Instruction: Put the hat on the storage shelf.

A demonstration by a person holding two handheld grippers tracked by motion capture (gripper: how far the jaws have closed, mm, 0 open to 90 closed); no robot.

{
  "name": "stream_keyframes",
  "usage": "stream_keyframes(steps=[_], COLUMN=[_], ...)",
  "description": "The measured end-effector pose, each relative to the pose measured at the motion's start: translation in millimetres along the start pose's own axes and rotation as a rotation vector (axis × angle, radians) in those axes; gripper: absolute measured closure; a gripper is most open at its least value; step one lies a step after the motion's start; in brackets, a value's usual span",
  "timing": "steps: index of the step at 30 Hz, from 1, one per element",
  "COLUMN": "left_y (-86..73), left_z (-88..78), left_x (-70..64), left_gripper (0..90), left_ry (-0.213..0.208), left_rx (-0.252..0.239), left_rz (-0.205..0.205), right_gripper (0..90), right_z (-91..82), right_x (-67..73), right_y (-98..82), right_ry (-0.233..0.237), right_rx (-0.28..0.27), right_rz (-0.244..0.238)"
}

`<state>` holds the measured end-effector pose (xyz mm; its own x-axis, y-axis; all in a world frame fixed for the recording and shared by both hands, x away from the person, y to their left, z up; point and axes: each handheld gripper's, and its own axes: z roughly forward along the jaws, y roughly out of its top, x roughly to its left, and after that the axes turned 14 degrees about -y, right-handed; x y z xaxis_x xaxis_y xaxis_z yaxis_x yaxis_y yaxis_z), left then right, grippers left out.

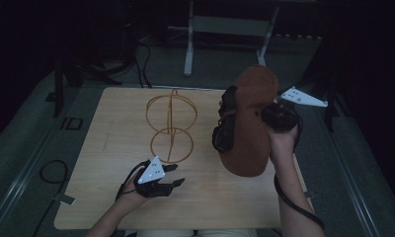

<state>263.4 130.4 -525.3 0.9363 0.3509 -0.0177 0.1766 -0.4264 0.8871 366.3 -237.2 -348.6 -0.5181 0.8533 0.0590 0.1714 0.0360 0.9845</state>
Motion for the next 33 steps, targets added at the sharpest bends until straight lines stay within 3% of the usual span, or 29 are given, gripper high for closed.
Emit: stream_keyframes(steps=[6,9,12,14,15,19,22,24,25,28,33], left_y=[-27.3,-40.4,-50.4,-50.4,-57.3,-74.7,-82.5,-84.5,-87.3,-90.3,-92.3], left_z=[-22.9,-34.6,-45.6,-45.6,-54.1,-72.5,-80.4,-82.5,-86.3,-90.0,-95.0], left_x=[-1.6,-1.2,-0.8,-0.8,-0.6,2.7,4.6,5.7,9.5,14.8,17.2], left_gripper=[48.1,48.1,47.8,46.7,45.9,44.3,41.0,33.7,26.8,14.4,14.2], left_ry=[0.064,0.089,0.128,0.128,0.156,0.196,0.227,0.242,0.256,0.263,0.284], left_rx=[0.033,0.026,0.023,0.023,0.026,0.011,0.01,0.01,0.003,-0.004,-0.03], left_rz=[-0.054,-0.088,-0.099,-0.099,-0.103,-0.164,-0.19,-0.201,-0.236,-0.273,-0.295], right_gripper=[87.3,87.3,87.3,87.3,87.3,87.2,87.2,87.1,87.1,87.0,86.7], right_z=[23.7,35.4,46.5,48.7,54.6,66.0,74.8,81.1,85.4,95.6,116.0], right_x=[11.2,15.3,21.3,22.6,25.9,34.5,43.7,51.4,57.3,71.4,96.2], right_y=[8.2,9.6,11.2,11.7,13.8,19.7,26.6,31.9,34.4,37.9,39.8], right_ry=[-0.014,-0.018,-0.024,-0.024,-0.029,-0.026,-0.013,0.002,0.014,0.04,0.09], right_rx=[0.022,0.033,0.036,0.035,0.031,0.033,0.035,0.042,0.046,0.063,0.111], right_rz=[-0.032,-0.034,-0.026,-0.023,-0.015,-0.016,-0.013,-0.008,-0.013,-0.026,-0.06])
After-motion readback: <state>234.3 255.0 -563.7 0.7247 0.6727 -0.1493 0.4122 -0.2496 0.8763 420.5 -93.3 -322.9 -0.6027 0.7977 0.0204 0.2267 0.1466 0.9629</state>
